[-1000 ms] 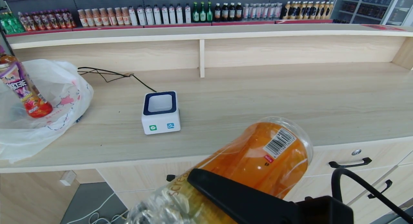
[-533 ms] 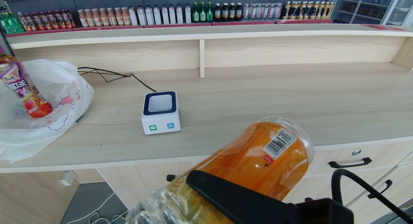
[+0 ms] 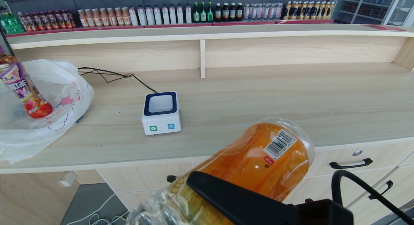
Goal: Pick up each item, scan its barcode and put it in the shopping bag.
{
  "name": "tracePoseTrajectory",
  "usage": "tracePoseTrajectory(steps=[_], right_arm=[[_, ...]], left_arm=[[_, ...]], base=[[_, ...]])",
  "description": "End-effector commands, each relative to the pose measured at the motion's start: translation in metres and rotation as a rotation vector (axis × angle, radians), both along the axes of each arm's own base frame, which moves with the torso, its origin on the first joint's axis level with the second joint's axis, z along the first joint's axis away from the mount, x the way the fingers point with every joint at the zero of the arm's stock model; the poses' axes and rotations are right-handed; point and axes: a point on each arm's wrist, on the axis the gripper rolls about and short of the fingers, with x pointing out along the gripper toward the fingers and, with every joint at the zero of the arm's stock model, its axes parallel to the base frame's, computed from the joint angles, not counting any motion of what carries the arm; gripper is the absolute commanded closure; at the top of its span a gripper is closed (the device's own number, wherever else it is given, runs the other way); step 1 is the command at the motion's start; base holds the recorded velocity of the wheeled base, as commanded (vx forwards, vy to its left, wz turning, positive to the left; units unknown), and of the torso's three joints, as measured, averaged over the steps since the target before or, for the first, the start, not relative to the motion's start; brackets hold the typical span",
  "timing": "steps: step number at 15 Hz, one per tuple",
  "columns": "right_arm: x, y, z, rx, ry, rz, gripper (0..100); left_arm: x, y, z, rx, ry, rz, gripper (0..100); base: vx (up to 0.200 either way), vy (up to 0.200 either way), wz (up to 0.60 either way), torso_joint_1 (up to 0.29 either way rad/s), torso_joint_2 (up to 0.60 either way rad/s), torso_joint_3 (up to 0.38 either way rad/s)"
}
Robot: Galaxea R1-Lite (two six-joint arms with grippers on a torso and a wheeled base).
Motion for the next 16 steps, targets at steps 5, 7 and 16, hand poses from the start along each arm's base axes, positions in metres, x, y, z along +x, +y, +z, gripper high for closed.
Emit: tracePoseTrajectory(steps=[5,7,16], right_arm=[[-0.0002,-0.0002,-0.0006,-0.002,0.001,0.001,100],[-0.0004,-0.0008,-0.0009,-0.003,0.001,0.003,100],[0.0040,-0.0008,0.0011,0.132,0.273,0.106,100]], left_arm=[[0.0000,0.0000,0.0000,-0.001,0.001,0.000,0],[0.0000,0.0000,0.0000,-0.001,0.001,0.002,0],[0.0000,0.0000,0.0000,-0.001,0.001,0.000,0]], base=[[0.000,0.000,0.00,0.000,0.00,0.000],[0.000,0.000,0.00,0.000,0.00,0.000],[0.000,0.000,0.00,0.000,0.00,0.000]])
